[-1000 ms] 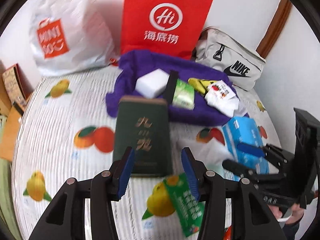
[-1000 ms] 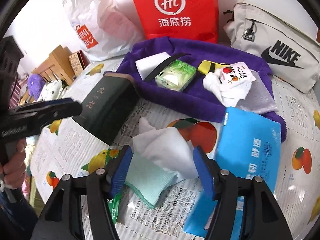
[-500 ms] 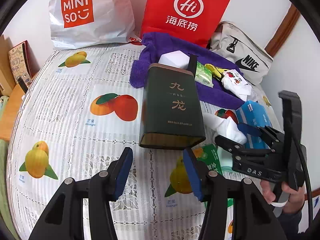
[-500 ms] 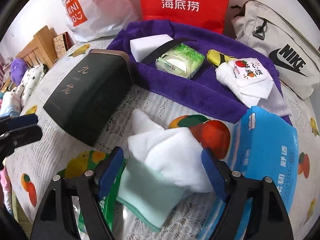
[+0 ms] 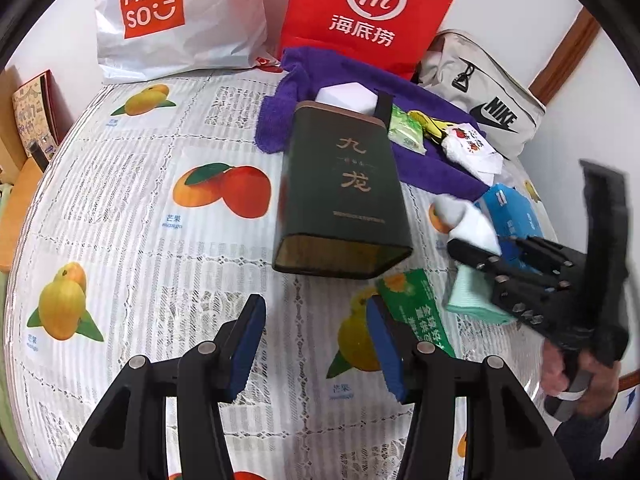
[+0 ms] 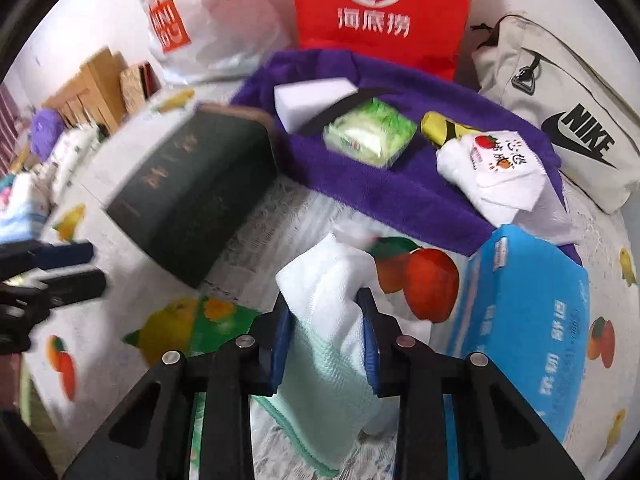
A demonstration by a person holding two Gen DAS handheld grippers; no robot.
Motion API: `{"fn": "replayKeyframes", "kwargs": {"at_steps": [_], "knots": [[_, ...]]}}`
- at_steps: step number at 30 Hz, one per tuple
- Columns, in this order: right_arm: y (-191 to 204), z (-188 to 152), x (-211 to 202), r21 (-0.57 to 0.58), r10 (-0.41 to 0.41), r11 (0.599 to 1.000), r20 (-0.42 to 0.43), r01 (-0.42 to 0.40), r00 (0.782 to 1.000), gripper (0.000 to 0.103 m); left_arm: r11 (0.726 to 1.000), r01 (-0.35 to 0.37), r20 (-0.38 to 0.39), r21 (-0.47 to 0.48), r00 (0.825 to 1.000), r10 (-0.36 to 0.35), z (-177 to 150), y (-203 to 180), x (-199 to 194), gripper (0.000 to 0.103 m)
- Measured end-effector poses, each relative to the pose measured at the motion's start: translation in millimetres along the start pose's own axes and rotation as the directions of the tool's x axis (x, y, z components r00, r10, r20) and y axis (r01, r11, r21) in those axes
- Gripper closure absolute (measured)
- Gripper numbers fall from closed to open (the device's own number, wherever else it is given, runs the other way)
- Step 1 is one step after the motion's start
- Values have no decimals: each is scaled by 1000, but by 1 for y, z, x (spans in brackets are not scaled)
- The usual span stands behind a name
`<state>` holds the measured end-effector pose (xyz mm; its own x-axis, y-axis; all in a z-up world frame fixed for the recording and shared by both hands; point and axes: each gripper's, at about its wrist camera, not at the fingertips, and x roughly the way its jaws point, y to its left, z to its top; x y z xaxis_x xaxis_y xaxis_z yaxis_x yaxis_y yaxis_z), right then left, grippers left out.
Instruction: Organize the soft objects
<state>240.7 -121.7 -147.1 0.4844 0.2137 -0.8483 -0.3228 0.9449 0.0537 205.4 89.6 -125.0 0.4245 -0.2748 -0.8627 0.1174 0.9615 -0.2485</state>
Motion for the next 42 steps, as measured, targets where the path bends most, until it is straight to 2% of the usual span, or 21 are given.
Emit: {"fn": "replayKeyframes", "kwargs": {"at_steps": [4, 11, 19, 20, 22, 23, 25, 28, 33, 35, 36, 38, 39, 42], "knots": [[-12, 0, -30, 58, 64, 996, 60, -67, 996, 72, 1000, 7, -6, 6, 1000, -7, -4, -9, -1, 53], [-24, -11, -74, 86, 43, 995, 147, -56, 988, 71, 999, 28, -60, 18, 998, -27, -19, -33, 13, 53], [-45, -38, -101, 114, 29, 992, 182, -50, 983, 71, 999, 47, -127, 4, 991, -47, -31, -69, 43, 52], [-48, -43, -104, 119, 25, 992, 186, -48, 982, 71, 999, 50, -124, 0, 991, -50, -32, -73, 45, 50], [-54, -51, -110, 128, 22, 991, 194, -48, 981, 71, 999, 42, -102, -3, 994, -42, -33, -80, 46, 38], [-58, -55, -111, 136, 18, 990, 196, -45, 981, 71, 999, 35, -95, -10, 995, -36, -34, -83, 47, 37], [-63, -61, -113, 146, 15, 988, 196, -44, 981, 71, 1000, -2, -60, -21, 998, 1, -36, -91, 50, 36], [-69, -68, -116, 157, 8, 987, 199, -40, 980, 71, 998, -70, -37, 10, 997, 70, -38, -102, 54, 36], [-77, -77, -119, 177, 11, 983, 205, -49, 979, 71, 973, -207, -3, 98, 978, 208, -44, -124, 62, 37], [-78, -80, -120, 182, 13, 982, 203, -51, 979, 71, 969, -227, 10, 95, 974, 227, -46, -127, 63, 36], [-79, -80, -120, 180, 13, 982, 204, -51, 979, 71, 970, -226, 15, 87, 974, 225, -45, -127, 63, 37], [-79, -82, -122, 182, 9, 982, 208, -48, 978, 71, 967, -236, 35, 93, 972, 233, -45, -127, 61, 47], [-80, -83, -123, 184, 10, 982, 208, -49, 978, 71, 966, -236, 46, 106, 972, 232, -45, -126, 61, 58], [-80, -85, -125, 192, 7, 980, 216, -50, 976, 70, 968, -213, 54, 132, 977, 207, -47, -123, 58, 65]]}}
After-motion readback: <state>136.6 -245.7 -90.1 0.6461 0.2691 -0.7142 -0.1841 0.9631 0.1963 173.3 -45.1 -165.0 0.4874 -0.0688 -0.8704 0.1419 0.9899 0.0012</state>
